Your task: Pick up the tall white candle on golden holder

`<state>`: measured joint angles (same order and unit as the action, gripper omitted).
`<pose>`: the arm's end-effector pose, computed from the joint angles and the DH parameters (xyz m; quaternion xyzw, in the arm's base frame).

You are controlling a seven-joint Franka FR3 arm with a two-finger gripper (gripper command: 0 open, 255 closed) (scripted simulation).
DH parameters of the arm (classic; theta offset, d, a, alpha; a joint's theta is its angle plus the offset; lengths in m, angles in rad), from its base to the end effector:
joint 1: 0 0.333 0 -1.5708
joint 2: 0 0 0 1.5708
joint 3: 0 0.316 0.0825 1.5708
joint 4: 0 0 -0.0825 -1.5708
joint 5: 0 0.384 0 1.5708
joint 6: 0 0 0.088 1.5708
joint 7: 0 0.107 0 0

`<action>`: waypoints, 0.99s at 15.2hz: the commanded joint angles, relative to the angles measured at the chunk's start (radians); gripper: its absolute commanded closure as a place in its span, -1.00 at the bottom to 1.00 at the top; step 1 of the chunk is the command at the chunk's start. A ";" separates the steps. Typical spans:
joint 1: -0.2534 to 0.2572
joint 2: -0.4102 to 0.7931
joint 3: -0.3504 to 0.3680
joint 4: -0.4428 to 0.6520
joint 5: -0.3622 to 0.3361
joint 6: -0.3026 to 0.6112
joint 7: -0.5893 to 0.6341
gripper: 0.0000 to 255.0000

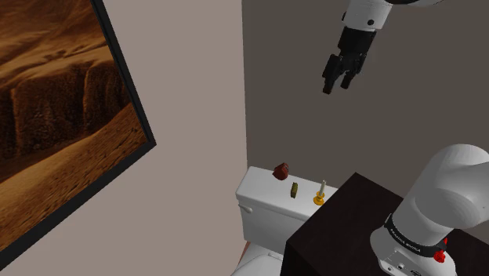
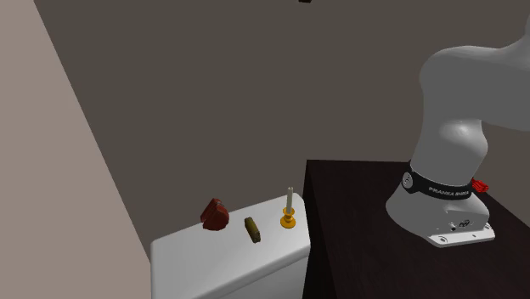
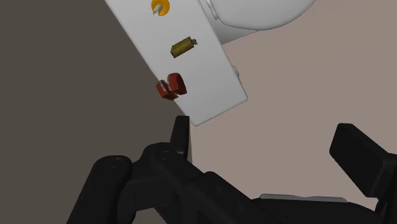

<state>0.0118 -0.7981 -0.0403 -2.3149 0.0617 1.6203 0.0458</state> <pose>0.3089 -0.0070 0.6186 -0.9971 0.0317 -0.0508 0.0460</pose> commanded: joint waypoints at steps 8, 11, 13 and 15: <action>-0.023 -0.003 -0.019 -0.225 -0.029 0.192 -0.024 -1.00; -0.034 0.015 -0.029 -0.309 -0.042 0.282 -0.034 -1.00; -0.042 0.035 -0.036 -0.361 -0.051 0.345 -0.041 -1.00; -0.050 0.062 -0.044 -0.409 -0.061 0.412 -0.048 -1.00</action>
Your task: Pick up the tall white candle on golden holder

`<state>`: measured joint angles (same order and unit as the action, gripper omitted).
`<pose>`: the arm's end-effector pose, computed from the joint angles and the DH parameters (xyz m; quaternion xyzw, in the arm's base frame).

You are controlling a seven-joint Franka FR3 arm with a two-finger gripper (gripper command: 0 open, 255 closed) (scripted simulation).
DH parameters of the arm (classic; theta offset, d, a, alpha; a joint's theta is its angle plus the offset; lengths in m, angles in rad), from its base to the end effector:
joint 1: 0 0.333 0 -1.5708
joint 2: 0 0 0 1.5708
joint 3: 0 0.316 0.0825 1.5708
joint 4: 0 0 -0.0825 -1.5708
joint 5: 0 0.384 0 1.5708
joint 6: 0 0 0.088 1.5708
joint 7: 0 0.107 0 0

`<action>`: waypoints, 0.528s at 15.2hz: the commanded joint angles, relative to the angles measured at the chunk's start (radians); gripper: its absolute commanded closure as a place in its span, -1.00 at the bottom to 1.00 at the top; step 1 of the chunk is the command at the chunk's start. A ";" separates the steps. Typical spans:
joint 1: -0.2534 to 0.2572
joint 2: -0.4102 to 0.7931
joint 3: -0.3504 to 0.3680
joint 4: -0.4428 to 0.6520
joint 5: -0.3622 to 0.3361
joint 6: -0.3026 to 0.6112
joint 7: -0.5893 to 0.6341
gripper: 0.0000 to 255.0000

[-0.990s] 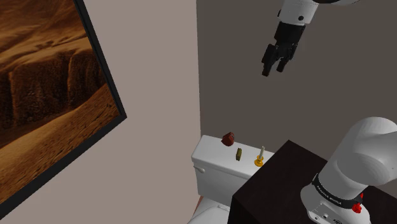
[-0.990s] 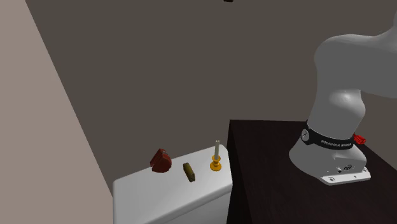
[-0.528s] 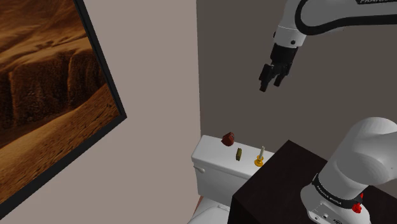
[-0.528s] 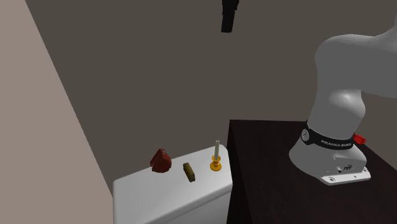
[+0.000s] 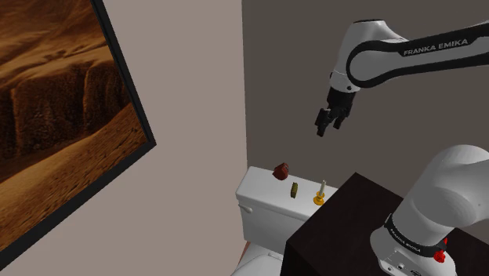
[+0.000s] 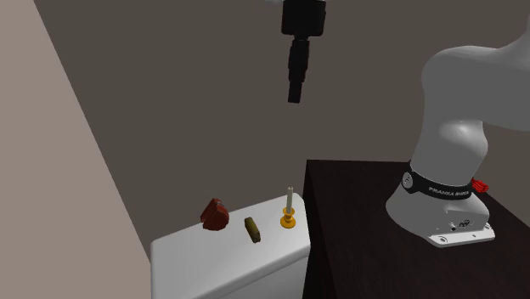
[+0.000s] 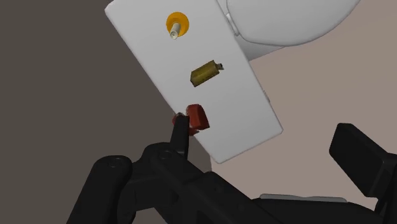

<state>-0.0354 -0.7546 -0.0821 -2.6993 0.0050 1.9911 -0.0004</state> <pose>0.3222 -0.0372 0.4528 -0.9981 0.0490 -0.0237 0.0293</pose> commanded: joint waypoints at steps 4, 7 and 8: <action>-0.020 0.097 -0.021 -0.107 -0.024 0.186 -0.016 -1.00; -0.034 0.179 -0.036 -0.156 -0.039 0.305 -0.027 -1.00; -0.038 0.211 -0.041 -0.169 -0.043 0.346 -0.031 -1.00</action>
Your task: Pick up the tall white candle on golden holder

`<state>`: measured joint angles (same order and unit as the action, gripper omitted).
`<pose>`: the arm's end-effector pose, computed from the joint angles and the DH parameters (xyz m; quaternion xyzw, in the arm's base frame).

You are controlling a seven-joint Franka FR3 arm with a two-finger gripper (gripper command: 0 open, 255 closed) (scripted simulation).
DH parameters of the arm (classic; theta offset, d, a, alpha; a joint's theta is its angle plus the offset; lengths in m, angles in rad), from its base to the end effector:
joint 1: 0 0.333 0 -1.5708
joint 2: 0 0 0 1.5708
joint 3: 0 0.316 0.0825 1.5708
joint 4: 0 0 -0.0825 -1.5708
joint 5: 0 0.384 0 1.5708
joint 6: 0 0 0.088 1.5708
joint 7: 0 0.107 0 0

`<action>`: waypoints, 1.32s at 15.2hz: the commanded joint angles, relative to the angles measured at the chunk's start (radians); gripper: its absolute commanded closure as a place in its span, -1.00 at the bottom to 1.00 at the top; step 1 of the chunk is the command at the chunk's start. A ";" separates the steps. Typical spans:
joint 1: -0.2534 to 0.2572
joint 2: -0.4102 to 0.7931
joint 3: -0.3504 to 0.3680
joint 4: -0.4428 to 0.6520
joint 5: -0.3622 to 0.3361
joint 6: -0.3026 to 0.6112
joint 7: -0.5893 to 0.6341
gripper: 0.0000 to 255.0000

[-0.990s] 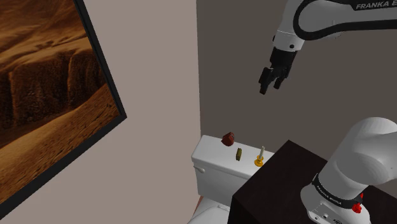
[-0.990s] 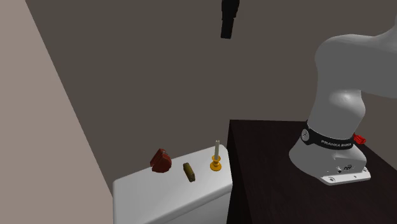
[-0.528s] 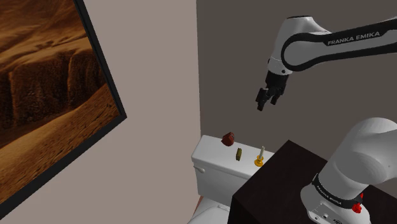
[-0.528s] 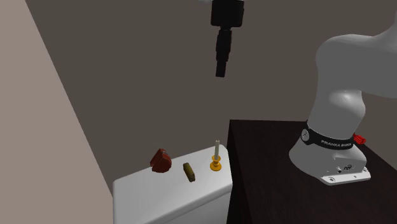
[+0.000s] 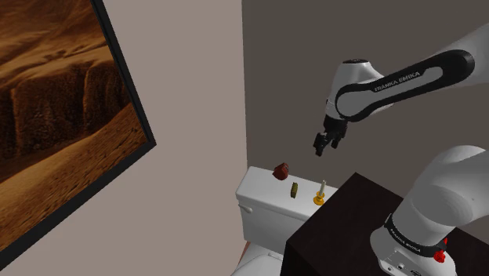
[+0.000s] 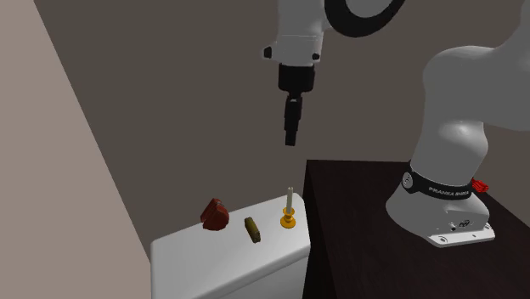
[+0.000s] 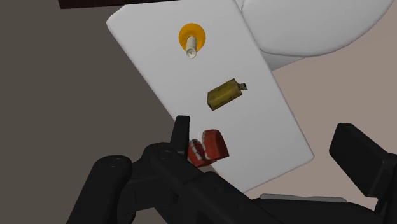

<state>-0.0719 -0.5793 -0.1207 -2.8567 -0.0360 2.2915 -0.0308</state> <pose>0.3260 -0.0589 0.3491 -0.9980 0.0595 -0.0077 0.0187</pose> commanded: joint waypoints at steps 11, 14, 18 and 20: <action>-0.021 0.536 -0.070 -0.049 0.007 0.541 -0.075 -1.00; -0.023 0.661 -0.064 -0.031 0.076 0.639 -0.132 -1.00; -0.053 0.753 -0.011 -0.013 0.160 0.713 -0.192 -1.00; -0.079 0.799 0.024 -0.002 0.190 0.748 -0.214 -1.00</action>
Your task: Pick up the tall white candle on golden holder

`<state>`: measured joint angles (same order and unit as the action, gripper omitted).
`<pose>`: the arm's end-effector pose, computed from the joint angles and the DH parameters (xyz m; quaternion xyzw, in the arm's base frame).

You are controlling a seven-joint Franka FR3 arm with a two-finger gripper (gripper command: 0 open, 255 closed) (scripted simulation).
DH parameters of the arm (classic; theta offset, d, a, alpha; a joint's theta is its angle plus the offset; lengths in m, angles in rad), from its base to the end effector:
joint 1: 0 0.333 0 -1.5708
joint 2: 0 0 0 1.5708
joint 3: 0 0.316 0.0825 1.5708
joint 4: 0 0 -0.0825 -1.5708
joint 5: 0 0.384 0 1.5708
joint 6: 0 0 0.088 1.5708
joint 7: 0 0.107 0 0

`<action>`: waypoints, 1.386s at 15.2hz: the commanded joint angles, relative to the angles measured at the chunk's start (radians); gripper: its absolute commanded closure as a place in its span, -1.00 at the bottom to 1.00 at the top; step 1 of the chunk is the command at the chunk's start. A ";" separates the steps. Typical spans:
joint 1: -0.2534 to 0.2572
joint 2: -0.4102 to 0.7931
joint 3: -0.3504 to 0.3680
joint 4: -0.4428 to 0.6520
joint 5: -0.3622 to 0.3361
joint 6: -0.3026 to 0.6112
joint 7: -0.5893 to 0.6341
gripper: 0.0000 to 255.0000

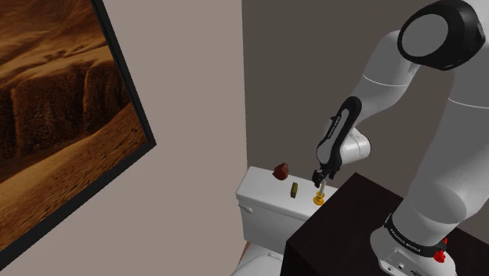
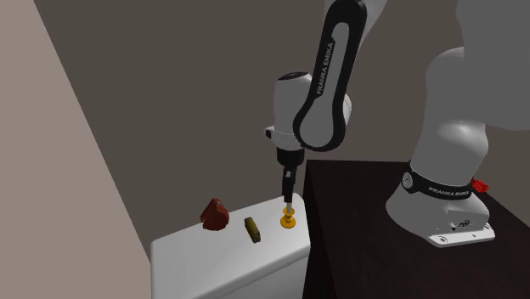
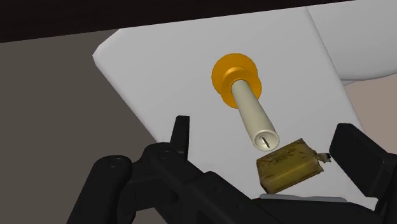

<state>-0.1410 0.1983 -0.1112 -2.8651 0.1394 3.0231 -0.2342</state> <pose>0.3244 -0.0979 0.1403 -0.9968 0.0774 0.0192 0.0006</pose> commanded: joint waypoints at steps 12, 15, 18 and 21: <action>-0.020 0.034 0.025 0.009 0.018 0.026 -0.013 1.00; 0.024 -0.034 -0.030 -0.007 -0.020 -0.027 0.015 1.00; 0.057 -0.103 -0.079 -0.020 -0.081 -0.082 0.059 1.00; 0.067 -0.172 -0.106 -0.030 -0.145 -0.140 0.103 1.00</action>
<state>-0.0760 0.0443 -0.2099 -2.8945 0.0111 2.9016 -0.1409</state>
